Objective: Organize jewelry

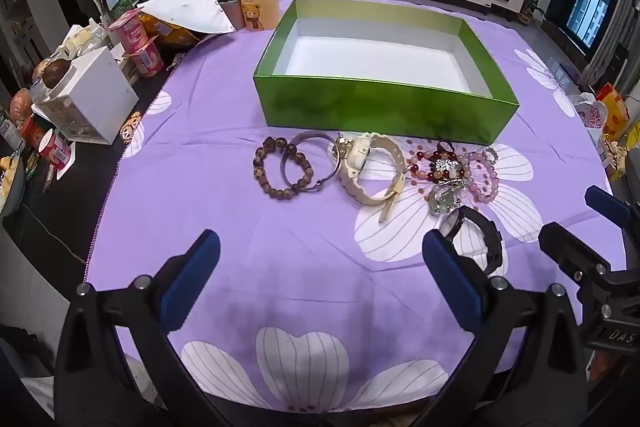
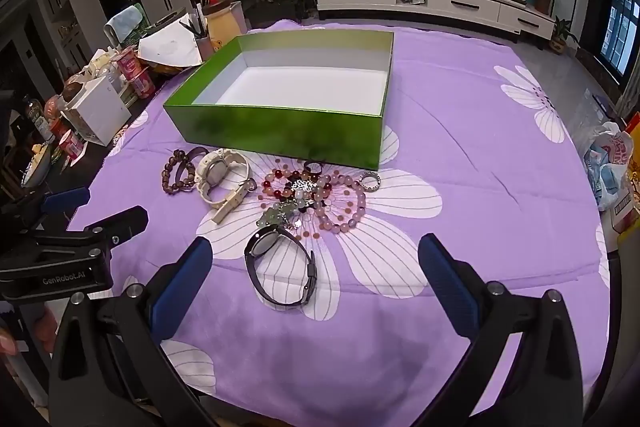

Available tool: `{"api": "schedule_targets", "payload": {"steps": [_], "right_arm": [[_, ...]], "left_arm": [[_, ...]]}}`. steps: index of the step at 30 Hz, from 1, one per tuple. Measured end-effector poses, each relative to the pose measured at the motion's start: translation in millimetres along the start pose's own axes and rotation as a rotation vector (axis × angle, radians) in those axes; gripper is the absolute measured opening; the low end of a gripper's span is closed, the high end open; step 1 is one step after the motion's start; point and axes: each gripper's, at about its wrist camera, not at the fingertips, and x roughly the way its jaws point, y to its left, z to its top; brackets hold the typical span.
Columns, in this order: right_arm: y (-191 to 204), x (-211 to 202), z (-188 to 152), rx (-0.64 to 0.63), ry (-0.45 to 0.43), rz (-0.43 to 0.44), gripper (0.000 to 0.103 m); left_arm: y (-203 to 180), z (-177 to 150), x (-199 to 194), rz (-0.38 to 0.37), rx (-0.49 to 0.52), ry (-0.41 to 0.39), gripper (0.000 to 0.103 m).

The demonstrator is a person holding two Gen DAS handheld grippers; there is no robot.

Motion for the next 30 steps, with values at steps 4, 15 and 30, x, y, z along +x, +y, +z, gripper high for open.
{"api": "schedule_targets", "payload": {"steps": [4,15,30], "right_arm": [[0.1,1.7,-2.0,0.0,0.004,0.006,0.102],[6.0,-3.5,2.3,-0.013,-0.002,0.012,0.102],[5.7,-4.8,0.3,-0.011,-0.007,0.01,0.102]], "left_arm": [[0.1,0.0,1.0,-0.003,0.0,0.009,0.101],[0.0,0.0,-0.4,0.003,0.001,-0.001,0.101],[0.5,2.4,-4.6,0.008,0.006,-0.006,0.101]]}}
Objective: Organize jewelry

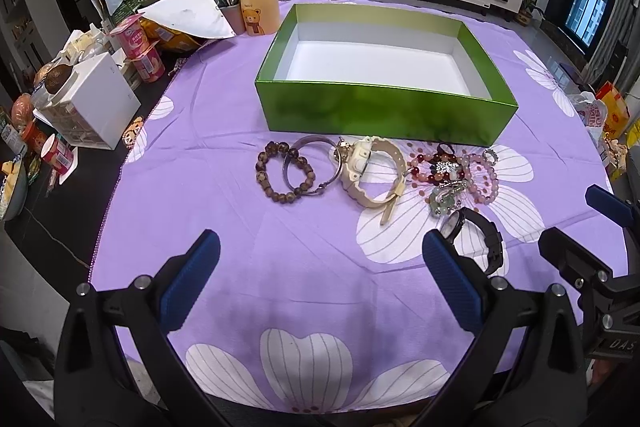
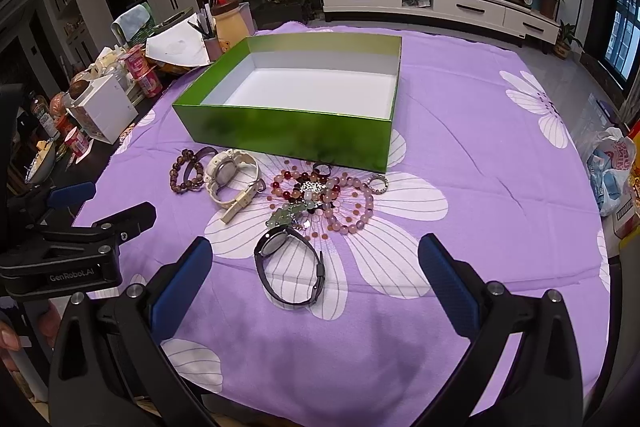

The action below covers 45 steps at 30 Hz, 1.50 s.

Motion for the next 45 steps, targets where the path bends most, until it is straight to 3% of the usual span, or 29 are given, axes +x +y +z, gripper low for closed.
{"api": "schedule_targets", "payload": {"steps": [45], "right_arm": [[-1.0,0.7,0.4,-0.004,0.0,0.001,0.102]], "left_arm": [[3.0,-2.2,3.7,0.002,-0.002,0.004,0.101]]}}
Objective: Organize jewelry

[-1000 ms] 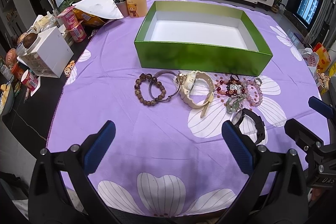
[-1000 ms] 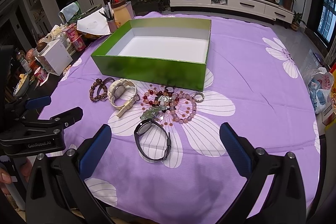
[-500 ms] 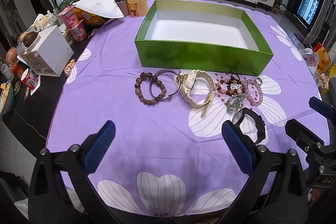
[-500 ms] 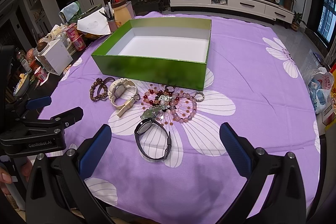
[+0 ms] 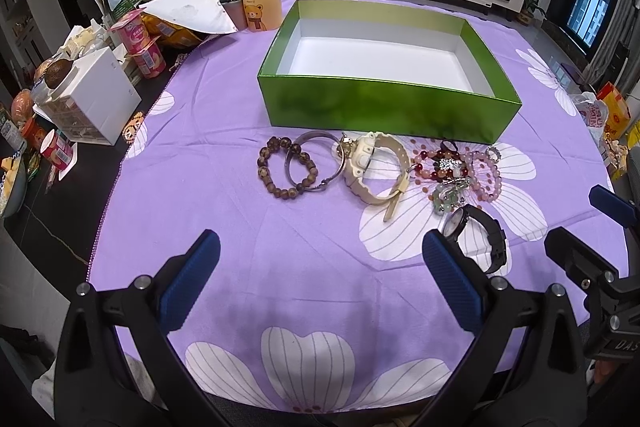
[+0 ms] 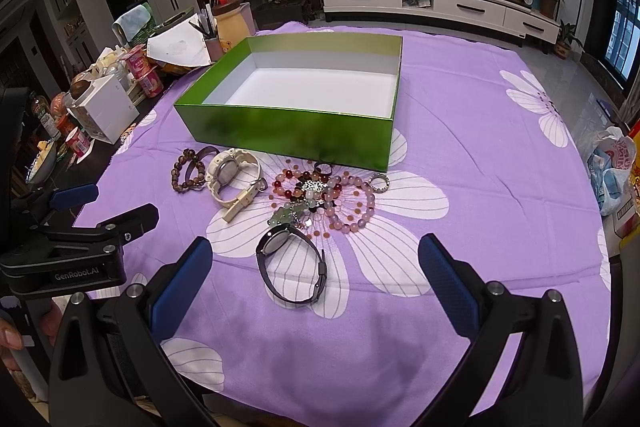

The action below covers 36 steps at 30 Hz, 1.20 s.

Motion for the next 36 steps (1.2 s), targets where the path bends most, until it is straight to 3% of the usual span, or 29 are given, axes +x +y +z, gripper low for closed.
{"api": "schedule_targets", "payload": {"steps": [16,24,30,36], "right_arm": [[-1,2,-1,0.005,0.004,0.003,0.102],[-7,12,-8,0.009,0.004,0.055,0.101],[-13,32,-19,-0.005,0.047,0.07,0.075],[-14,51,-31,-0.047,0.064,0.075,0.048]], "left_arm": [[0,-2,3,-0.004,-0.003,0.003,0.101],[13,-7,15,-0.086,-0.063,-0.032,0.101],[22,-20,33,-0.175,-0.098,-0.041,0.101],[25,-24,45,-0.217,-0.138,-0.062,0.101]]}}
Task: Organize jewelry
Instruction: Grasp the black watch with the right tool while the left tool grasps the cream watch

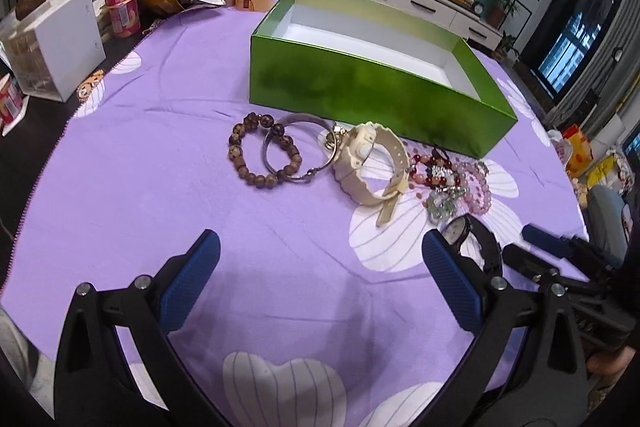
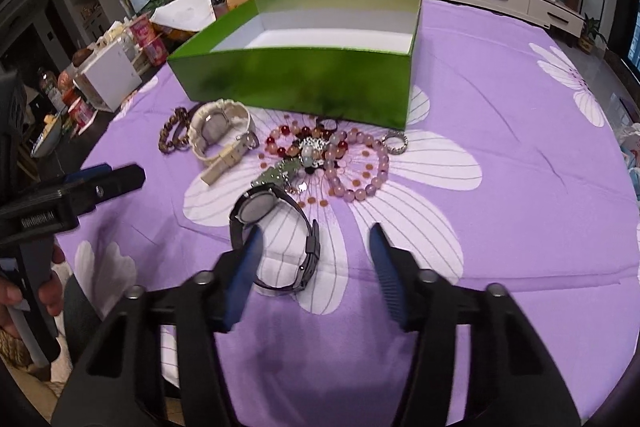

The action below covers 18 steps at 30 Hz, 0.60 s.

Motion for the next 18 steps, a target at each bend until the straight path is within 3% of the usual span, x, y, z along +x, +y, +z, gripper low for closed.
{"api": "schedule_targets", "payload": {"steps": [14,18], "right_arm": [[3,34,3,-0.051,0.025,0.01,0.016],[1,36,5,-0.059,0.012,0.01,0.014]], "left_arm": [[-15,25,41,-0.014,0.013,0.013,0.075],[-19,30,53,-0.002,0.018,0.036,0.066]]}}
